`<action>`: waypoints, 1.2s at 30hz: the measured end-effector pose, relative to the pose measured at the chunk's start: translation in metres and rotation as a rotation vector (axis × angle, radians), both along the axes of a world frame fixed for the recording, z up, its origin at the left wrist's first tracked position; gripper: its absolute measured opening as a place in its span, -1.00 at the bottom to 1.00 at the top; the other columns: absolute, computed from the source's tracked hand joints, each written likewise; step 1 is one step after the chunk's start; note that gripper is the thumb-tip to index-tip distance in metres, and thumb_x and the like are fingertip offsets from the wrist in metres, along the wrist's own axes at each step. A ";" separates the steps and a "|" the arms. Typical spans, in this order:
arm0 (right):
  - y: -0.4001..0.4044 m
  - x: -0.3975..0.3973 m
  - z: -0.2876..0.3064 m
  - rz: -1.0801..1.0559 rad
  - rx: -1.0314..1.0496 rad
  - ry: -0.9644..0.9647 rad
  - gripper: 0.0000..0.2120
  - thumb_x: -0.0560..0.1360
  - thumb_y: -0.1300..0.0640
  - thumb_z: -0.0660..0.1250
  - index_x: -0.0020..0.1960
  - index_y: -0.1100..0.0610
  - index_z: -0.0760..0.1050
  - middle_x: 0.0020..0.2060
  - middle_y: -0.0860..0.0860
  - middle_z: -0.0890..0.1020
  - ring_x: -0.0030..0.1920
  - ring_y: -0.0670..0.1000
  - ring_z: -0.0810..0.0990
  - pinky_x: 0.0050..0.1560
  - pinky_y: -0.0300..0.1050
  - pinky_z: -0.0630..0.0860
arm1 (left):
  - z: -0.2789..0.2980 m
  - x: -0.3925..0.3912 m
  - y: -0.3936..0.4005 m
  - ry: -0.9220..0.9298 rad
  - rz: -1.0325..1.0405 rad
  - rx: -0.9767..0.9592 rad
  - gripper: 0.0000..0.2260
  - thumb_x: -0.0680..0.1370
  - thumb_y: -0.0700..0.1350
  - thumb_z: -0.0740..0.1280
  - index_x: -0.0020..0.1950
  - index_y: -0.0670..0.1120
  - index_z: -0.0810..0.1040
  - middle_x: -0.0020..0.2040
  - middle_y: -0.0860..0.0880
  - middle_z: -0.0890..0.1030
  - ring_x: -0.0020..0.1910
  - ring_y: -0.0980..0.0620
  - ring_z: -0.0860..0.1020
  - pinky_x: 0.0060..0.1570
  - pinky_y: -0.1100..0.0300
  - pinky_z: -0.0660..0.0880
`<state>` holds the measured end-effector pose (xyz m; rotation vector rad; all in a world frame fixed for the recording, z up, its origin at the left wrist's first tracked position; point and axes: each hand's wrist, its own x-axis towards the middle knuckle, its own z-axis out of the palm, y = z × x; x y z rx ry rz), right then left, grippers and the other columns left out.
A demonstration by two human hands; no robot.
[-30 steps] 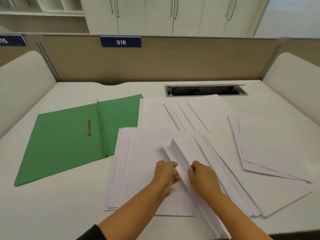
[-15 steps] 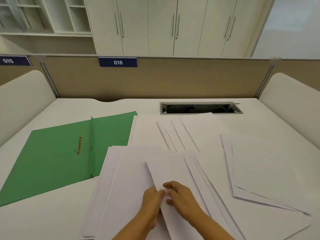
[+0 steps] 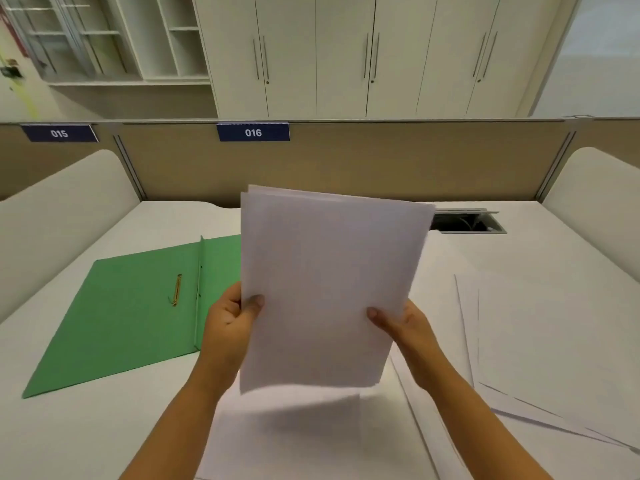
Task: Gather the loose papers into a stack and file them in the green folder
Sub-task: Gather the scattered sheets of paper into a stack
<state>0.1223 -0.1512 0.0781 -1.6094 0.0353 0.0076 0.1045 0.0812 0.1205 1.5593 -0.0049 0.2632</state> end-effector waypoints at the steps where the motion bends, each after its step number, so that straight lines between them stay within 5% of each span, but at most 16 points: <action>1: -0.001 0.002 0.004 -0.011 0.054 -0.030 -0.23 0.01 -0.27 0.51 0.14 0.03 0.51 0.02 0.00 0.67 -0.01 0.04 0.67 -0.13 -0.15 0.64 | 0.000 0.000 -0.001 -0.036 -0.021 -0.012 -0.86 0.54 -0.21 0.23 0.00 -0.05 0.55 -0.23 0.09 0.69 -0.23 0.16 0.64 -0.27 0.40 0.54; 2: -0.002 0.004 0.007 -0.021 0.095 -0.052 -0.35 0.02 -0.20 0.51 0.06 0.01 0.53 -0.05 -0.01 0.68 -0.07 0.03 0.68 -0.19 -0.18 0.64 | 0.001 0.001 -0.001 -0.058 -0.051 -0.018 -0.91 0.51 -0.13 0.28 -0.02 -0.05 0.54 -0.24 0.12 0.69 -0.23 0.15 0.64 -0.27 0.39 0.54; 4: -0.001 0.005 0.008 -0.015 0.126 -0.075 -0.46 0.05 -0.14 0.47 0.01 -0.02 0.53 -0.10 -0.04 0.68 -0.14 -0.01 0.69 -0.24 -0.21 0.63 | -0.006 0.004 0.001 -0.051 -0.091 -0.036 -0.66 0.30 0.10 0.46 -0.02 -0.01 0.54 -0.22 0.13 0.69 -0.21 0.12 0.64 -0.28 0.37 0.54; 6: 0.004 0.004 0.005 0.002 0.087 -0.048 -0.48 0.07 -0.15 0.46 0.00 -0.03 0.54 -0.10 -0.05 0.68 -0.15 -0.03 0.68 -0.26 -0.23 0.62 | -0.016 0.009 0.001 0.030 -0.077 -0.079 -0.53 0.14 0.08 0.52 0.00 0.04 0.54 -0.17 0.05 0.67 -0.17 0.06 0.63 -0.28 0.34 0.55; 11: 0.011 0.005 0.000 -0.027 0.041 -0.004 -0.61 0.28 0.07 0.52 0.07 0.06 0.53 -0.07 0.01 0.65 -0.05 0.11 0.64 -0.14 -0.09 0.65 | -0.021 0.017 -0.009 0.094 -0.005 -0.094 -0.73 0.31 -0.23 0.49 -0.08 0.04 0.56 -0.16 -0.01 0.65 -0.12 -0.06 0.58 -0.20 0.25 0.55; 15: 0.007 0.005 0.005 -0.048 0.079 -0.026 -0.70 0.39 0.21 0.45 0.08 0.07 0.49 -0.09 -0.01 0.64 -0.11 0.06 0.63 -0.25 -0.20 0.65 | -0.020 0.018 -0.005 0.060 -0.022 -0.119 -0.76 0.33 -0.23 0.49 -0.11 0.05 0.59 -0.28 0.12 0.69 -0.23 0.11 0.63 -0.22 0.29 0.57; 17: 0.008 0.002 -0.005 -0.035 0.090 0.016 -0.68 0.36 0.18 0.48 0.08 0.06 0.51 -0.07 0.01 0.65 -0.08 0.06 0.63 -0.26 -0.22 0.64 | -0.029 0.018 -0.008 0.125 -0.033 -0.171 -0.76 0.30 -0.23 0.49 -0.11 0.02 0.60 -0.24 0.08 0.69 -0.17 0.01 0.63 -0.21 0.25 0.58; 21: 0.013 -0.001 -0.017 -0.106 0.053 0.071 -0.48 0.21 -0.17 0.51 0.05 0.11 0.56 -0.14 0.00 0.66 -0.19 0.01 0.65 -0.28 -0.18 0.59 | -0.039 0.019 -0.023 0.192 -0.033 -0.139 -0.76 0.38 -0.28 0.45 -0.11 0.04 0.56 -0.14 0.01 0.64 -0.15 -0.01 0.60 -0.15 0.27 0.56; 23: 0.008 0.002 -0.012 -0.170 0.012 0.073 -0.62 0.42 0.04 0.41 0.14 0.24 0.51 -0.16 0.02 0.62 -0.21 0.03 0.60 -0.24 -0.12 0.53 | -0.032 0.021 -0.023 0.177 -0.056 -0.097 -0.80 0.41 -0.23 0.43 -0.07 0.04 0.54 -0.12 0.01 0.63 -0.15 0.08 0.59 -0.18 0.35 0.55; 26: -0.014 0.007 -0.012 -0.273 -0.063 0.091 -0.67 0.47 0.16 0.36 0.20 0.25 0.47 -0.03 0.11 0.60 -0.15 0.08 0.55 -0.08 -0.07 0.47 | -0.034 0.025 -0.010 0.234 -0.055 -0.096 -0.73 0.46 -0.08 0.38 0.13 -0.04 0.48 0.00 -0.01 0.62 -0.03 0.15 0.60 0.01 0.32 0.52; 28: -0.030 0.007 -0.017 -0.295 -0.123 0.137 -0.60 0.48 0.16 0.35 0.28 0.26 0.43 0.08 0.17 0.56 -0.04 0.16 0.51 0.03 0.01 0.44 | -0.049 0.029 0.005 0.359 0.055 0.070 -0.57 0.48 0.06 0.32 0.29 -0.07 0.39 0.19 -0.09 0.54 0.16 0.02 0.51 0.15 0.15 0.42; 32: -0.046 0.000 -0.028 -0.313 -0.249 0.225 -0.58 0.51 0.17 0.31 0.32 0.30 0.38 0.18 0.26 0.54 -0.03 0.17 0.47 0.07 0.06 0.41 | -0.083 0.028 0.033 0.796 0.252 0.944 -0.21 0.37 0.22 0.37 0.45 -0.11 0.14 0.41 -0.19 0.27 0.39 -0.18 0.24 0.26 -0.05 0.30; 36: -0.045 -0.003 -0.034 -0.307 -0.339 0.260 -0.59 0.53 0.18 0.28 0.33 0.31 0.38 0.20 0.29 0.53 -0.04 0.18 0.46 0.06 0.07 0.42 | -0.096 0.027 0.036 0.951 0.239 1.017 -0.07 0.28 0.19 0.46 0.47 -0.08 0.03 0.41 -0.16 0.20 0.39 -0.15 0.20 0.22 -0.04 0.33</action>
